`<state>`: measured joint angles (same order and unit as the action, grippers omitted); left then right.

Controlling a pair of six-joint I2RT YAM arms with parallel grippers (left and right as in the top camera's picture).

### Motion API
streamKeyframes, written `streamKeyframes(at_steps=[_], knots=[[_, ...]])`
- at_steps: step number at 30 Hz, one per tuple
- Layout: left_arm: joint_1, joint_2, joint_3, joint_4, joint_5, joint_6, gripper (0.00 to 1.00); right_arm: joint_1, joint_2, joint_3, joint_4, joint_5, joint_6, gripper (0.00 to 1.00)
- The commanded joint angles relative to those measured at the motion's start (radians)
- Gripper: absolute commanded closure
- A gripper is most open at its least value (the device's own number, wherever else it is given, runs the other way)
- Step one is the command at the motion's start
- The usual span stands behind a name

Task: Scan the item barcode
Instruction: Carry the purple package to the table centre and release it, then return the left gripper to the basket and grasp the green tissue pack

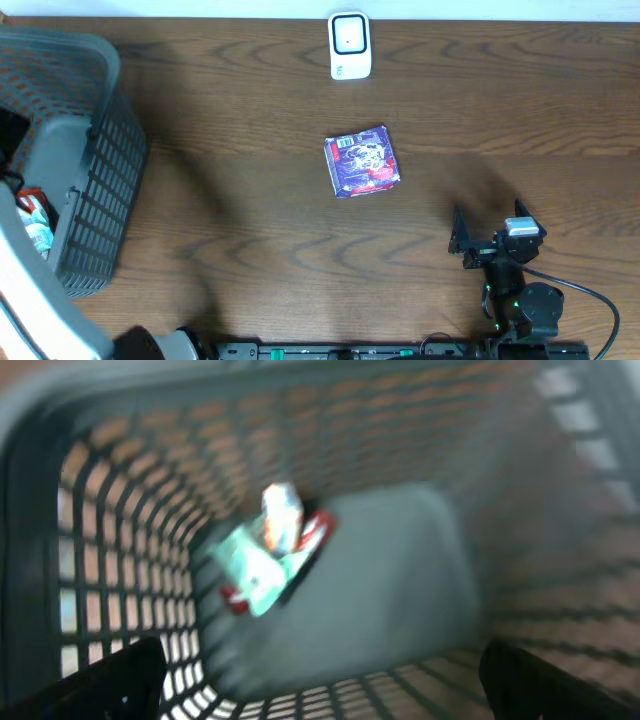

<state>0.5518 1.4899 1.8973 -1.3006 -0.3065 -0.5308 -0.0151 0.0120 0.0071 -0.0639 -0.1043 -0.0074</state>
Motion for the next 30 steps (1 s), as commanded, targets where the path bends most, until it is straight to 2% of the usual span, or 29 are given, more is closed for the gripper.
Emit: streamKeyframes(at_steps=[1, 11, 26, 27, 30], knots=[[0.043, 0.078, -0.085, -0.005, -0.022, -0.129, 0.01, 0.010, -0.005, -0.001, -0.004, -0.006, 0.014, 0.01], [0.124, 0.314, -0.225, 0.011, -0.109, -0.345, 0.00, 0.010, -0.005, -0.001, -0.004, -0.006, 0.014, 0.01], [0.132, 0.618, -0.225, 0.048, -0.110, -0.334, 0.02, 0.010, -0.005, -0.001, -0.004, -0.006, 0.014, 0.01], [0.133, 0.629, -0.225, 0.046, -0.109, -0.331, 0.06, 0.010, -0.005, -0.001, -0.004, -0.006, 0.014, 0.01], [0.132, 0.637, -0.225, 0.041, -0.095, -0.332, 0.30, 0.010, -0.005, -0.001, -0.004, -0.006, 0.014, 0.01]])
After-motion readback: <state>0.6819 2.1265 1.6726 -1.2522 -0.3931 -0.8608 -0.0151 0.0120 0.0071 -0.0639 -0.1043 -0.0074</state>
